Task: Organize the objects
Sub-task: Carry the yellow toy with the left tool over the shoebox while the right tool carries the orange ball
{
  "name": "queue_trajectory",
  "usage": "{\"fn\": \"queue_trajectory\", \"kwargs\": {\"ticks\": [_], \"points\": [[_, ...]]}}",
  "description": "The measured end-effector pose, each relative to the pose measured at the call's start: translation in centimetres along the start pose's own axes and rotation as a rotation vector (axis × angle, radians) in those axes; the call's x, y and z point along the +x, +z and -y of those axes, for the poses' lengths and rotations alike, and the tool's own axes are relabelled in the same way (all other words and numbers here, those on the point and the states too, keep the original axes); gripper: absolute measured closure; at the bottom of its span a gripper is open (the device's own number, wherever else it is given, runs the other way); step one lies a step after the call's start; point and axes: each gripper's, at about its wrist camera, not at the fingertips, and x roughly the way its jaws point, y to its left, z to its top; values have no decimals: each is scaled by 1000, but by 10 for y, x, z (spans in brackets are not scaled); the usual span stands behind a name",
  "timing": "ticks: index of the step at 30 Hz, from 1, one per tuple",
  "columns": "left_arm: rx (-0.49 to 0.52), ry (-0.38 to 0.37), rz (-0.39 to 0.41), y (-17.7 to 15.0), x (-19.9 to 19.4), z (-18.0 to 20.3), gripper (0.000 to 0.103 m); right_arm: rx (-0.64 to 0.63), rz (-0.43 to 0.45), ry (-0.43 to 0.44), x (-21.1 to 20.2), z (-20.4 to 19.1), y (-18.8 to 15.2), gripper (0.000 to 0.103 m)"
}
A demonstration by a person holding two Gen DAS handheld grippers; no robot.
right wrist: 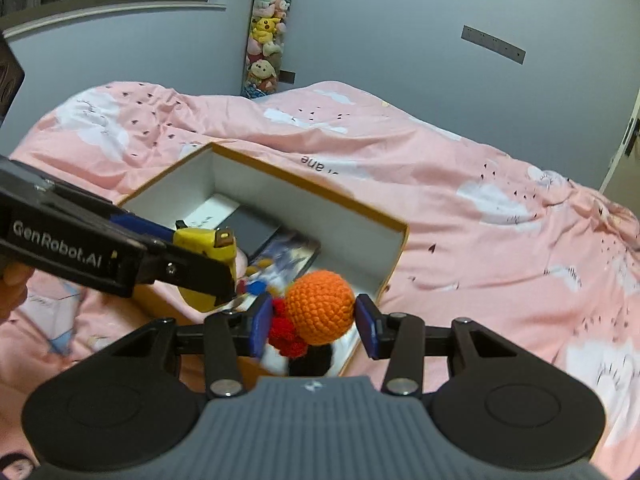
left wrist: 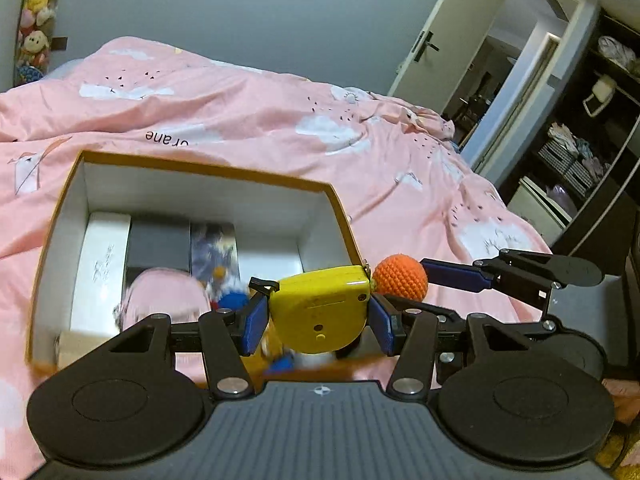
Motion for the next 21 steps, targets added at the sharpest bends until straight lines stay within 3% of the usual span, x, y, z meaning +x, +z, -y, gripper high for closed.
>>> {"fn": "queue_trajectory", "kwargs": {"ticks": [7,16,21], "points": [[-4,9,-56,27,59,-12,42,-91,-69,-55,55,18,17,56],[-13,48,-137,40,121,-35,42,-341,-123,-96,116,12,21,57],[-51,61,-191,42,147,-52,42,-409,-159,-81,145,14,24,57]]}}
